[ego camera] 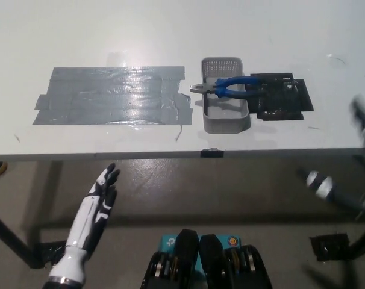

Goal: The robot picks the blue plier placed on top of the container and places it on the grey area of the table

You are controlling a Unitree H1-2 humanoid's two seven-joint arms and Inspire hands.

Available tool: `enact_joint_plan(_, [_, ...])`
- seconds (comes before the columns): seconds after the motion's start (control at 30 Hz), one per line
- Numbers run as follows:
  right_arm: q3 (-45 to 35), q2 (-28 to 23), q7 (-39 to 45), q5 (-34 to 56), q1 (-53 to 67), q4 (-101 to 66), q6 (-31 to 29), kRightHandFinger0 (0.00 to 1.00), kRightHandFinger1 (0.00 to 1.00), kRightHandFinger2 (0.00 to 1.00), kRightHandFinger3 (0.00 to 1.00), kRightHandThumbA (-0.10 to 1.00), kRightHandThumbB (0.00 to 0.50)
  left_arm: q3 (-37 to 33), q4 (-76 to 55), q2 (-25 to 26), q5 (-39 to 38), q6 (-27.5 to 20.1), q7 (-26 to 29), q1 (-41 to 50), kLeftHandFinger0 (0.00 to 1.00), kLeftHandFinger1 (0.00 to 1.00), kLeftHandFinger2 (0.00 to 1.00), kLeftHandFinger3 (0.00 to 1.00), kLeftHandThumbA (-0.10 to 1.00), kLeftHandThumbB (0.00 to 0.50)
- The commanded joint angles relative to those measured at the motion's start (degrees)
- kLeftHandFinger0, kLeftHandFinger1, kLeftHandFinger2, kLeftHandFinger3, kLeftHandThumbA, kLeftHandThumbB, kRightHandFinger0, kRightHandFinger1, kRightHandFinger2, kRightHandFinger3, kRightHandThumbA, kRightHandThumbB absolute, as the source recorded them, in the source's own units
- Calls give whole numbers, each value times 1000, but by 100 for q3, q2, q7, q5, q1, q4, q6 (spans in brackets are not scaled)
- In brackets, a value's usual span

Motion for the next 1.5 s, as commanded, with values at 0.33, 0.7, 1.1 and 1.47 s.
enact_joint_plan(0.33, [900,-1480,2209,63,-3956,1102,3148,1000,1000,1000,1000,935,289,72,63,-564,-246,-531,247,-65,1000,1000,1000,1000,1000,122])
enact_joint_plan(0.7, [2645,-1082,3031,-786,-6078,4507,2937,1000,1000,1000,1000,819,279,80,258,-309,46,-584,199,47,1000,1000,1000,1000,1000,149])
enact_joint_plan(1.1, [3956,-241,3078,-1377,-7344,7323,2346,1000,1000,1000,1000,919,345,16,259,-260,222,-683,187,-17,1000,1000,1000,1000,1000,133])
enact_joint_plan(1.47, [4071,432,3497,-1376,-7838,8836,1980,1000,1000,1000,1000,1000,297,26,231,-268,303,-641,156,-43,1000,1000,1000,1000,1000,164])
